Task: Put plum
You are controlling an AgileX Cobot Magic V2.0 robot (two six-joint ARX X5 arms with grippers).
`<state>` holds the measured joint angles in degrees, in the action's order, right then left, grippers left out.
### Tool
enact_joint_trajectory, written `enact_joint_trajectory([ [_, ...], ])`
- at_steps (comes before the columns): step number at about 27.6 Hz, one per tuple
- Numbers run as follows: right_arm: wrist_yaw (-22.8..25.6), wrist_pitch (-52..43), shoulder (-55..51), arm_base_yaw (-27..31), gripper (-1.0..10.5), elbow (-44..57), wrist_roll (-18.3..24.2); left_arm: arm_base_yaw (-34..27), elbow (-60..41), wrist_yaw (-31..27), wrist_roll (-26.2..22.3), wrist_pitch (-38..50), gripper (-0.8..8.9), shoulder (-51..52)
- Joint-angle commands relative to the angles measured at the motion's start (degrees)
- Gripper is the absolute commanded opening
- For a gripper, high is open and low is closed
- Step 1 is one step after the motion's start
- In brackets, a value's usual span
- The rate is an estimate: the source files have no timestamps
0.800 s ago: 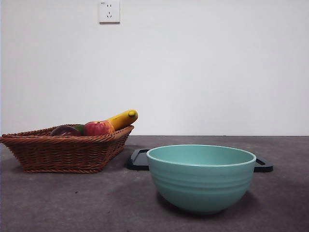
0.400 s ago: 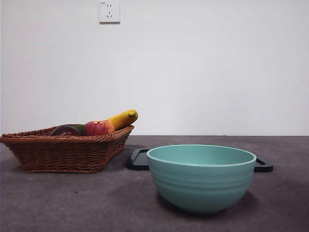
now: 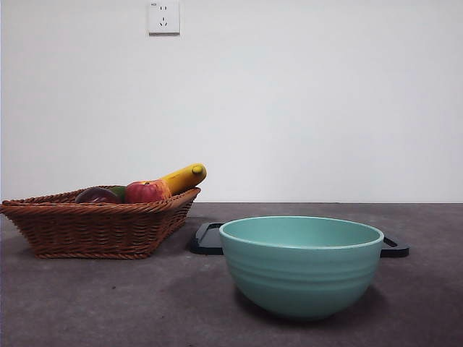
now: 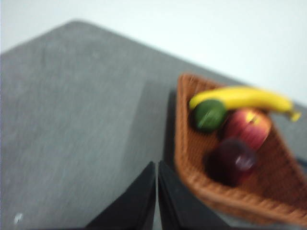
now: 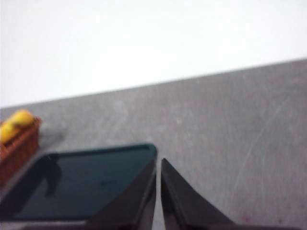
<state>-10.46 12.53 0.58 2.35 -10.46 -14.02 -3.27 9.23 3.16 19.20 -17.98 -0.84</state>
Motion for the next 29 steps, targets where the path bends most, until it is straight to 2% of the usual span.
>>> enact_joint_trajectory([
  [1, -0.07, 2.49, 1.20, -0.02, 0.1, -3.80, -1.01, -0.13, 3.98, 1.29, 1.68, -0.44, 0.08, -1.33],
  [7, -0.90, 10.29, 6.97, -0.02, 0.1, -13.79, -0.04, -0.13, 12.31, 6.86, 1.16, -4.52, 0.08, -7.78],
  [10, -3.72, 14.56, 11.82, -0.02, 0.1, -18.99, 0.92, -0.13, 16.79, 10.38, -1.03, -8.09, 0.08, -12.61],
  [20, -15.34, 28.98, 30.97, -0.37, 0.1, -35.95, 5.86, 0.24, 31.26, 23.52, -10.88, -20.70, 0.08, -29.55],
  [26, -17.22, 35.89, 39.01, -3.10, 0.1, -43.43, 9.79, 2.78, 39.45, 26.27, -17.46, -29.79, 0.08, -38.14],
  [29, -17.20, 41.66, 43.85, -6.08, 0.1, -47.43, 13.31, 5.40, 44.37, 27.39, -20.76, -35.30, 0.08, -43.08],
])
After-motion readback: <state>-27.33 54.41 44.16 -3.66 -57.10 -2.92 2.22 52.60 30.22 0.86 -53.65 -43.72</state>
